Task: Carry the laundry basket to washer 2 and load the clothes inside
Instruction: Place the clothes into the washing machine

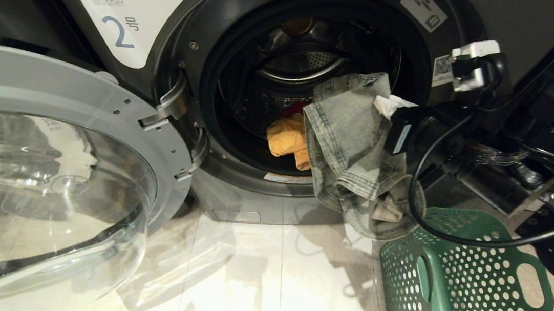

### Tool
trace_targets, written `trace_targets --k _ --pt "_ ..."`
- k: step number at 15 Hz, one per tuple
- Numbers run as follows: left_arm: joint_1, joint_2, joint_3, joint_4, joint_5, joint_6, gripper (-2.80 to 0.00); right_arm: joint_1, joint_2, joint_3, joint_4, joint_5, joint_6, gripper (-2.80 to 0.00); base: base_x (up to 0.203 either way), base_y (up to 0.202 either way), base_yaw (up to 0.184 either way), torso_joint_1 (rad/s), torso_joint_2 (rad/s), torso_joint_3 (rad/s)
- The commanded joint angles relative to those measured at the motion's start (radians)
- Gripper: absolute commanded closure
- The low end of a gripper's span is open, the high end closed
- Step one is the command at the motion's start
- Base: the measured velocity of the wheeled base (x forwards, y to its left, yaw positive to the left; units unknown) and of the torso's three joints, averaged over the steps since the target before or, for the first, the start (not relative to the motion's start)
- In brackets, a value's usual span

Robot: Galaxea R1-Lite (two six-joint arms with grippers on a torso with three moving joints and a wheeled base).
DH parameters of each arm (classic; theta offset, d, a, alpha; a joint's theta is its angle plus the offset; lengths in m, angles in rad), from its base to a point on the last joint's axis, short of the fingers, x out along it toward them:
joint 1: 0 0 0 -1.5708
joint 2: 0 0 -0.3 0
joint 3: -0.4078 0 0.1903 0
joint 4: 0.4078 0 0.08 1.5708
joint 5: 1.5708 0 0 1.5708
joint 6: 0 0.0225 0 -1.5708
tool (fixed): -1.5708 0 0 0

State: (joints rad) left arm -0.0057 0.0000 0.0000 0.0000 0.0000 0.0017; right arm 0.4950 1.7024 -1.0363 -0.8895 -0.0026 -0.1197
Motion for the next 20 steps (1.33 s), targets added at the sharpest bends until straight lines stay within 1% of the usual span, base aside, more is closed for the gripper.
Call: trace_targets --k 1,4,6,8,12,13,14,17,20 --pt "0.000 0.000 0.000 0.000 0.000 0.000 0.00 0.038 0.172 -0.076 -0.064 -0.061 -0.034 0.00 0.000 0.000 0.000 0.000 0.00 0.000" --pt "0.000 0.000 0.000 0.000 0.000 0.000 0.00 0.048 0.333 -0.179 -0.208 -0.084 -0.136 0.00 0.000 0.000 0.000 0.000 0.00 0.000" --pt "0.000 0.002 0.000 0.000 0.000 0.000 0.00 0.049 0.440 -0.321 -0.250 -0.094 -0.182 0.00 0.000 0.000 0.000 0.000 0.00 0.000" --pt "0.000 0.000 0.000 0.000 0.000 0.000 0.00 0.046 0.538 -0.472 -0.261 -0.098 -0.222 0.00 0.000 0.000 0.000 0.000 0.00 0.000" --pt "0.000 0.000 0.000 0.000 0.000 0.000 0.00 0.029 0.754 -0.858 -0.247 -0.118 -0.304 0.00 0.000 0.000 0.000 0.000 0.00 0.000" --pt "0.000 0.000 0.000 0.000 0.000 0.000 0.00 0.017 0.804 -0.915 -0.236 -0.122 -0.325 0.00 0.000 0.000 0.000 0.000 0.00 0.000" --pt "0.000 0.000 0.000 0.000 0.000 0.000 0.00 0.001 0.826 -0.931 -0.229 -0.127 -0.348 0.00 0.000 0.000 0.000 0.000 0.00 0.000" --pt "0.000 0.000 0.000 0.000 0.000 0.000 0.00 -0.018 0.817 -0.935 -0.268 -0.126 -0.350 0.00 0.000 0.000 0.000 0.000 0.00 0.000" --pt "0.000 0.000 0.000 0.000 0.000 0.000 0.00 -0.026 0.805 -0.932 -0.405 -0.128 -0.354 0.00 0.000 0.000 0.000 0.000 0.00 0.000"
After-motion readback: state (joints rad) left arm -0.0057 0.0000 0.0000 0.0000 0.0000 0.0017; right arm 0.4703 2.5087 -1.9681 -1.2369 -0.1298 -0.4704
